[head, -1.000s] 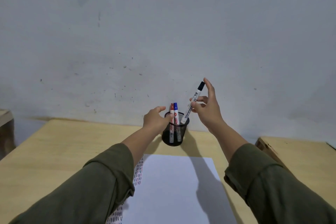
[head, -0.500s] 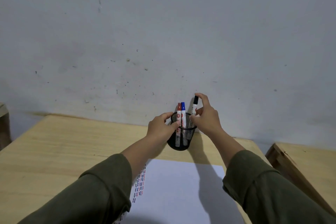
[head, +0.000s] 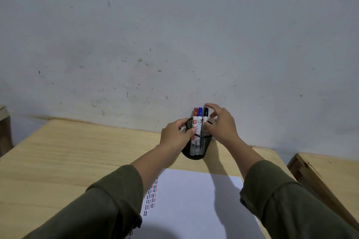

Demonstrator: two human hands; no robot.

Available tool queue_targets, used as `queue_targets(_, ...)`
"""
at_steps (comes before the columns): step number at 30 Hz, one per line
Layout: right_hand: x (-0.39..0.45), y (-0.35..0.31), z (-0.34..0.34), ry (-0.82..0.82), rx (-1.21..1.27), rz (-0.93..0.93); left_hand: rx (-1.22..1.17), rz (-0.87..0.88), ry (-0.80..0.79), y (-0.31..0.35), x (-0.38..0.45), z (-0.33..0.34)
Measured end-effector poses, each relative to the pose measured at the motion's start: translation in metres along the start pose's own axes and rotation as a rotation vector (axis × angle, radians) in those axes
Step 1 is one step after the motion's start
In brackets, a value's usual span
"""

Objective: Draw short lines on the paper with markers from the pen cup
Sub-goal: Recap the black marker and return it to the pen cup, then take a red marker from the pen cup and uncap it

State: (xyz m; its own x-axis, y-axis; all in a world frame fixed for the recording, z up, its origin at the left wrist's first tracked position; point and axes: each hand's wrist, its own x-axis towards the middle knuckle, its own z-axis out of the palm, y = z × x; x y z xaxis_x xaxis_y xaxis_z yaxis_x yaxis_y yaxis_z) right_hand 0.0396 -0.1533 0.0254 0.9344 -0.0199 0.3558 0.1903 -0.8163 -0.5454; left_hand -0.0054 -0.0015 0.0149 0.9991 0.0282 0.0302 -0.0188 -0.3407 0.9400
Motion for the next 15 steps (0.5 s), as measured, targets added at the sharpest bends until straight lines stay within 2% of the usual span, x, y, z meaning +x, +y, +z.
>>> queue_targets(15, -0.001, -0.0066, 0.0012, -0.088, -0.195, -0.104, -0.009, -0.009, 0.018, 0.0003, -0.0006, 0.0014)
